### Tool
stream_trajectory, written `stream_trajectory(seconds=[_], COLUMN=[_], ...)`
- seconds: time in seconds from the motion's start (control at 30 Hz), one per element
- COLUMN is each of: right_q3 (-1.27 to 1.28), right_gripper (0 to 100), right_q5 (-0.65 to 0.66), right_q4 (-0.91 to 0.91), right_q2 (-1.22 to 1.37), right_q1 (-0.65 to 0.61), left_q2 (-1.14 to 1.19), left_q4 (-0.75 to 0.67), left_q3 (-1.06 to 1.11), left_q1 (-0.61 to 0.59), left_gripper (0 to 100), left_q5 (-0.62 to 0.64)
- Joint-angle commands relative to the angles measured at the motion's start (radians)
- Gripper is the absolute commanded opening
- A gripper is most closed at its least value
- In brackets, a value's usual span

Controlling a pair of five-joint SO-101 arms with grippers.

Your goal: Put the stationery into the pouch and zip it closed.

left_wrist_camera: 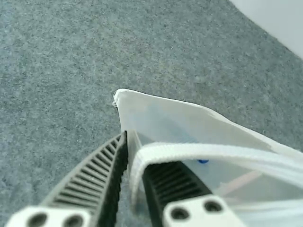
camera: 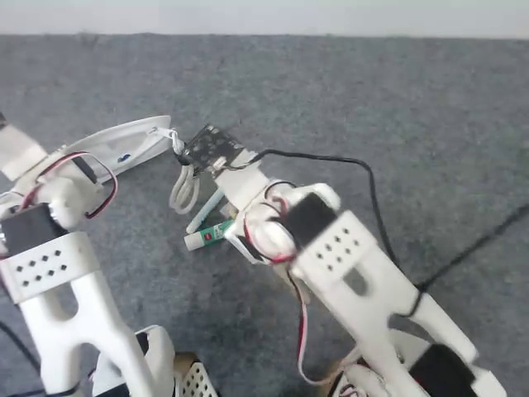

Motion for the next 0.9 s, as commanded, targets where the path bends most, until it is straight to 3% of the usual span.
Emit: stream_trajectory(seconds=[0.0,0.17,0.4,0.87], right_q3=[-0.031,-0.031,-0.026,-0.026], right_gripper=[0.6,0.6,0.6,0.6], right_q5=[-0.089,-0.166,-0.226,-0.222], right_q4=[-0.041,-0.143,-0.274,-0.690], right_q2=[-0.128,-0.234,-0.305,-0.309], right_q1=[0.004,-0.002,-0.111,-0.140], left_q2=[-0.008,-0.008,-0.008,-0.008], left_q4=[-0.032,-0.028,-0.026,-0.034], left_q3=[-0.012,-0.010,-0.010,0.005], left_q1=[-0.002,-0.002,0.000,0.002], left_gripper=[1,1,1,1], left_q5=[0.014,0.015,0.015,0.015])
